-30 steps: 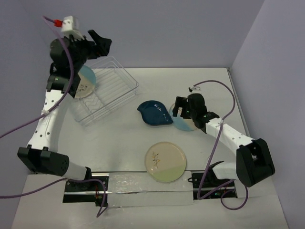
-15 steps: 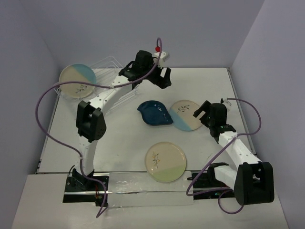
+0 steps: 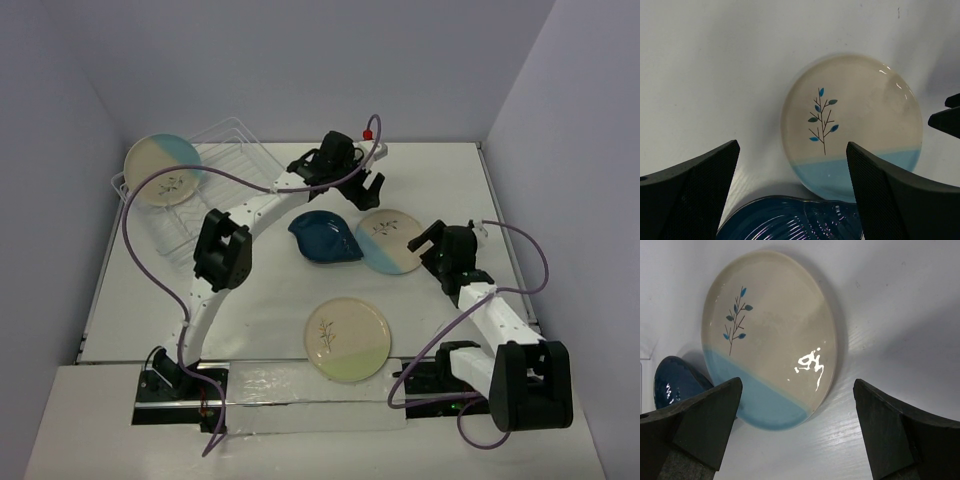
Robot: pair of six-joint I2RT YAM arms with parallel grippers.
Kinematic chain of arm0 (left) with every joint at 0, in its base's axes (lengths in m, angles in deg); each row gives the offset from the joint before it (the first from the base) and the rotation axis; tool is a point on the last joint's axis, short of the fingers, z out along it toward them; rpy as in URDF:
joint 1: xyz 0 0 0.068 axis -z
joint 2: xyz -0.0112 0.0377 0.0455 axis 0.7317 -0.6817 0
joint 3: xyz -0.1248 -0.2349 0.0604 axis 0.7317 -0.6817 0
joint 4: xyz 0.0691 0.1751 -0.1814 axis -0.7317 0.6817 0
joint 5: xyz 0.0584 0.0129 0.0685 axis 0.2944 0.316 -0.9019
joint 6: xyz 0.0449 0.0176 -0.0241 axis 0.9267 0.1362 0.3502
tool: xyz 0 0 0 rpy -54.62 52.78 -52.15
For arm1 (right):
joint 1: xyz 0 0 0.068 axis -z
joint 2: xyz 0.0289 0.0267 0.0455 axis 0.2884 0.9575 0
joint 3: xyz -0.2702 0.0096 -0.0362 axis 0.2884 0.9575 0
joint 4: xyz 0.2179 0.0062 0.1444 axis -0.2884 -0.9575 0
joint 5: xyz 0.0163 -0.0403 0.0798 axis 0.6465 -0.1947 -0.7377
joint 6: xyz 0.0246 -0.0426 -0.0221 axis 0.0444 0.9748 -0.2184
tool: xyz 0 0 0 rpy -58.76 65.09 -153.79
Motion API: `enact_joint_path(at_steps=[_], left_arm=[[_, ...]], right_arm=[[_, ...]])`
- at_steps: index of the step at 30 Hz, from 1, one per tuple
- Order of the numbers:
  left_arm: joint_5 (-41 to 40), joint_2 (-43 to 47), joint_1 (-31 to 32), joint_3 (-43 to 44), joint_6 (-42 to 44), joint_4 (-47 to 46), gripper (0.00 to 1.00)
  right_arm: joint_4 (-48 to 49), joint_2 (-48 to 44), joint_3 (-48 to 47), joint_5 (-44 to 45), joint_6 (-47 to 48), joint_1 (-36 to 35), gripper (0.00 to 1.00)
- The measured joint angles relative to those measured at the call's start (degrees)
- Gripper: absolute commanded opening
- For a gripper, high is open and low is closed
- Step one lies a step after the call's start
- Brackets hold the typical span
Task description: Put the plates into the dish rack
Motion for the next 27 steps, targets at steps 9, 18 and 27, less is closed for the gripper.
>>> enact_joint_path(at_steps=[9,18,27], left_arm=[[-0.82,-5.46,0.56,0.18,-0.15,-1.61,0.85],[0.21,-8.50,0.56,-0.33,0.17,-1.49,0.58],[-0.69,-8.56,1.22,-0.76,0.09,-1.49,0.49]], right_arm=[[3.50,4.02,1.10,-3.25,-2.62,0.14,1.00],[4.46,4.02,1.85,-2.89,-4.29,0.14,1.00],[5.09,6.08,1.87,-2.19,-6.01,0.14,1.00]])
